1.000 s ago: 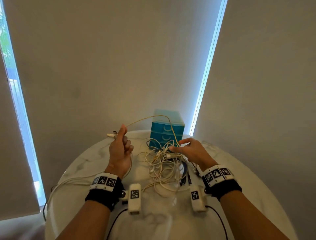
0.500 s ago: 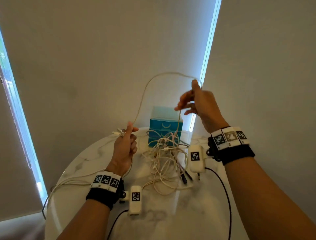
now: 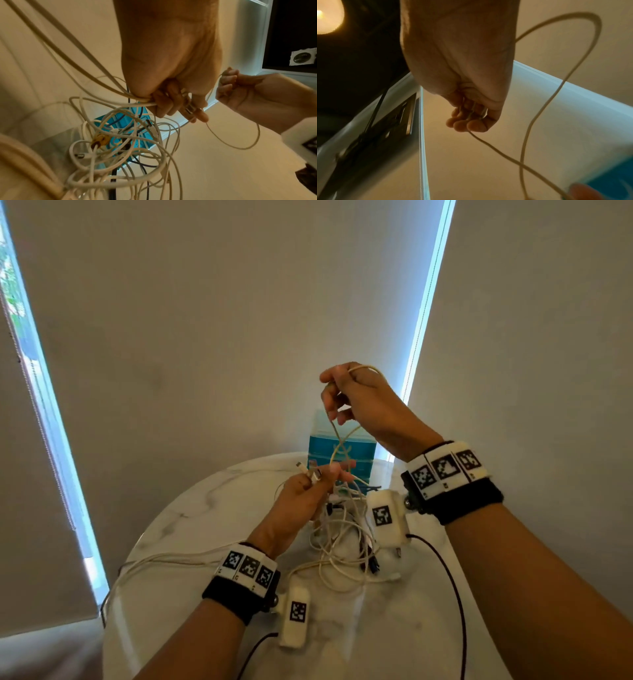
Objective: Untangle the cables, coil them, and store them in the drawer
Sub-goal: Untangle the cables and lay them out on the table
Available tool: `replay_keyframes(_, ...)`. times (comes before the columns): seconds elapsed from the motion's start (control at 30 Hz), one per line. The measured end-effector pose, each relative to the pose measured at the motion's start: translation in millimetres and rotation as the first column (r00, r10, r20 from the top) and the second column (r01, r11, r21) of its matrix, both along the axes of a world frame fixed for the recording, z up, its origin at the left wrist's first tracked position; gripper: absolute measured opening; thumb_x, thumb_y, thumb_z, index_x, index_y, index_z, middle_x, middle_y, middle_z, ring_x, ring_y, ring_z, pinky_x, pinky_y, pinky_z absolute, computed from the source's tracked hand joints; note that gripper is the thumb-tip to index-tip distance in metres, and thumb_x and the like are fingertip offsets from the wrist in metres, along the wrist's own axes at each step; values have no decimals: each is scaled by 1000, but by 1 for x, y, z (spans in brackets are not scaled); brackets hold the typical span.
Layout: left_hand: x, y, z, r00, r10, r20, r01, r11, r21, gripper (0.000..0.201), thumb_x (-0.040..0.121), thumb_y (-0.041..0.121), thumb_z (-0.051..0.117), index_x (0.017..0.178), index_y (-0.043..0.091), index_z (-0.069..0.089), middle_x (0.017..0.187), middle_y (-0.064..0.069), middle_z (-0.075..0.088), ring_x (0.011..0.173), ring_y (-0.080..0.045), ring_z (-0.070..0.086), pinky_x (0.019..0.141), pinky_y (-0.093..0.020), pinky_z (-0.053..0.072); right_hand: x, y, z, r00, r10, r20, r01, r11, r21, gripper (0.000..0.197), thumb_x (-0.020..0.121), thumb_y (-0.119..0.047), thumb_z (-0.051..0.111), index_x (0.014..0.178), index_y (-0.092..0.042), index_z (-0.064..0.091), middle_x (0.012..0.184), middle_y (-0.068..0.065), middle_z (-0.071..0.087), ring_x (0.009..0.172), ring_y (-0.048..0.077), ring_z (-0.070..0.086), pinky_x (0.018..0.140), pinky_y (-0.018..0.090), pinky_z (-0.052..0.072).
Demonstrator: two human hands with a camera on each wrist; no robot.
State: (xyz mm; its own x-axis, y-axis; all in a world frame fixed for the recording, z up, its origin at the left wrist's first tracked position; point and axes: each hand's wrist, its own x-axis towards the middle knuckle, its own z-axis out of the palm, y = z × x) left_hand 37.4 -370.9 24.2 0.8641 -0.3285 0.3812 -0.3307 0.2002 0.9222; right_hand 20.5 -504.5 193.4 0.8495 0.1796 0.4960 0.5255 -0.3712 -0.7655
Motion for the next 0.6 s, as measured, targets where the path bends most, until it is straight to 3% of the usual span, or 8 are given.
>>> replay_keyframes(0.03, 2, 1, -1, 999, 36, -14, -36, 999, -21, 41, 109, 49, 55, 117, 18, 81, 82, 9, 71, 54, -9, 32, 51, -24, 28, -3, -1, -3, 999, 21, -34, -18, 996, 85, 31, 117, -28, 37, 123, -6, 59, 85, 7, 70, 74, 19, 64, 64, 29, 51)
replay_keyframes(0.1, 5, 5, -2, 995, 86, -51, -90, 994, -68, 37, 108, 47, 58, 109, 21, 83, 60, 7, 50, 55, -12, 28, 51, -27, 26, -11, -5, -13, 989, 86, -123, -59, 975, 212, 30, 115, -30, 46, 131, -5, 53, 91, 9, 73, 76, 20, 65, 65, 30, 52)
replay_keyframes(0.2, 7, 8, 0, 991, 88, -101, -104, 980, -168, 35, 109, 44, 58, 92, 28, 85, 59, 5, 28, 57, -14, 20, 49, -26, 21, -23, -16, -45, 965, 87, -248, -53, 988, 143, 32, 111, -34, 57, 133, -11, 52, 96, 13, 76, 77, 22, 68, 71, 36, 55)
replay_keyframes(0.27, 8, 10, 2, 988, 87, -125, -112, 970, -214, 33, 108, 46, 59, 101, 27, 85, 61, 4, 23, 57, -14, 16, 51, -29, 17, -24, -23, -80, 981, -53, -188, 48, 998, -28, 22, 109, -33, 60, 120, -14, 62, 90, 14, 75, 73, 17, 69, 74, 36, 57)
replay_keyframes(0.33, 10, 13, 2, 983, 99, -152, -135, 959, -248, 36, 107, 48, 60, 116, 22, 83, 67, 1, 18, 59, -15, 14, 54, -31, 16, -16, -32, -117, 974, -218, -59, 209, 969, -131, 13, 107, -35, 64, 107, -23, 68, 86, 5, 76, 75, 12, 71, 77, 35, 61)
replay_keyframes(0.43, 11, 15, 2, 984, 71, -166, -118, 949, -293, 37, 107, 46, 59, 121, 20, 81, 75, -6, 13, 62, -17, 13, 54, -31, 15, -4, -38, -149, 965, -207, -164, 193, 977, -96, 14, 102, -42, 69, 106, -29, 73, 87, -1, 78, 78, 15, 74, 84, 43, 64)
replay_keyframes(0.5, 11, 13, 2, 986, 54, -158, -99, 951, -293, 37, 108, 44, 57, 124, 20, 80, 75, -7, 13, 61, -17, 12, 53, -29, 17, 2, -39, -158, 949, -204, -241, 178, 976, -122, 21, 100, -48, 70, 105, -29, 76, 82, -1, 79, 72, 14, 74, 79, 40, 63)
replay_keyframes(0.6, 11, 14, 4, 989, 22, -145, -72, 933, -352, 40, 108, 42, 56, 129, 15, 77, 75, -4, 14, 58, -12, 14, 49, -23, 20, 10, -46, -172, 906, -345, -245, 293, 929, -225, 25, 91, -55, 77, 92, -31, 78, 84, -6, 78, 79, 12, 74, 77, 34, 62)
